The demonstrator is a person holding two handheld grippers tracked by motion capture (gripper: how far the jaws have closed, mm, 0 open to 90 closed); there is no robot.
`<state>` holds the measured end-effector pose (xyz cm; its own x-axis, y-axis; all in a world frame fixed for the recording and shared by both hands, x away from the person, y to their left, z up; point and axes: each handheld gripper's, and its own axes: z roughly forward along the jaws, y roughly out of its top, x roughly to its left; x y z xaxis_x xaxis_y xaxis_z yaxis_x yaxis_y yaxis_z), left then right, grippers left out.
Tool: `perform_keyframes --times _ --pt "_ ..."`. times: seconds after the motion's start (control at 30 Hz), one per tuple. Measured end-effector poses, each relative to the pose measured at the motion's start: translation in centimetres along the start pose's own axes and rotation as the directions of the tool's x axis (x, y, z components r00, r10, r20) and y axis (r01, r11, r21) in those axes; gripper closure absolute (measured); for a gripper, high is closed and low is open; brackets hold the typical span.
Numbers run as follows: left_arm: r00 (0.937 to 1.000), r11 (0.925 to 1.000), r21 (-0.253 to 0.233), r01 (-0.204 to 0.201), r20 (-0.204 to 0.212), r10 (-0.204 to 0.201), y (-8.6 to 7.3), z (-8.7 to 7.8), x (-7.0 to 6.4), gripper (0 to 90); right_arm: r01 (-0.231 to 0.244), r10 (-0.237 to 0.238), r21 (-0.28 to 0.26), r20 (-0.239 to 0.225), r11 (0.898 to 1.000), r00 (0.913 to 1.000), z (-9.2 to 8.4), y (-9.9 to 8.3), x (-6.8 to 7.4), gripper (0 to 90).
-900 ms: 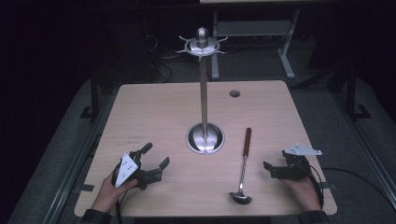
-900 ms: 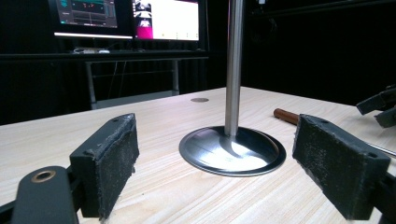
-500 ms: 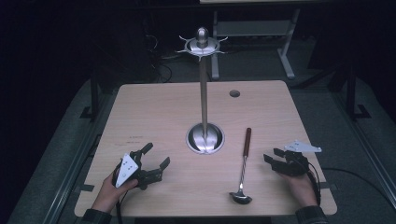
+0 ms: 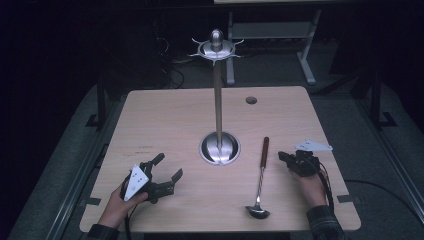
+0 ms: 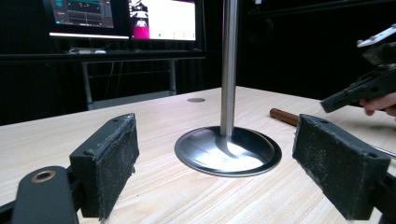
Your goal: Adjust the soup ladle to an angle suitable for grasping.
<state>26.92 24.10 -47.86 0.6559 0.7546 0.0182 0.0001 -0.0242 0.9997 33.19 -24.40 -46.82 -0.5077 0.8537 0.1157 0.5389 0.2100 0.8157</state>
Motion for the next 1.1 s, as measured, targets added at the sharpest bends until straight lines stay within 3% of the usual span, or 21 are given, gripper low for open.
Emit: perform_keyframes --times 0.13,0.5,0.57,0.7,1.1 --pt "1.0000 1.0000 0.001 0.003 0.000 -0.003 0.0 0.0 0.0 13.8 0.022 -0.022 0.001 0.008 1.000 0.9997 1.3 0.6 -0.2 89.7" --pt "1.0000 1.0000 0.002 0.000 0.001 0.000 0.0 0.0 0.0 13.8 0.000 0.000 0.011 0.026 1.000 0.9997 3.2 1.7 -0.9 89.8" --pt "1.0000 1.0000 0.001 0.003 0.001 -0.003 0.0 0.0 0.0 13.8 -0.010 0.009 0.027 0.019 1.000 0.9998 3.5 1.9 -0.7 89.7" --pt "1.0000 1.0000 0.002 0.000 0.001 0.000 0.0 0.0 0.0 13.8 0.022 -0.022 0.075 -0.003 0.997 0.9998 4.5 2.0 0.0 89.7" --pt "1.0000 1.0000 0.001 0.000 0.003 0.000 0.0 0.0 0.0 13.8 0.046 -0.043 0.102 -0.033 0.994 0.9985 5.0 2.1 1.1 89.7"
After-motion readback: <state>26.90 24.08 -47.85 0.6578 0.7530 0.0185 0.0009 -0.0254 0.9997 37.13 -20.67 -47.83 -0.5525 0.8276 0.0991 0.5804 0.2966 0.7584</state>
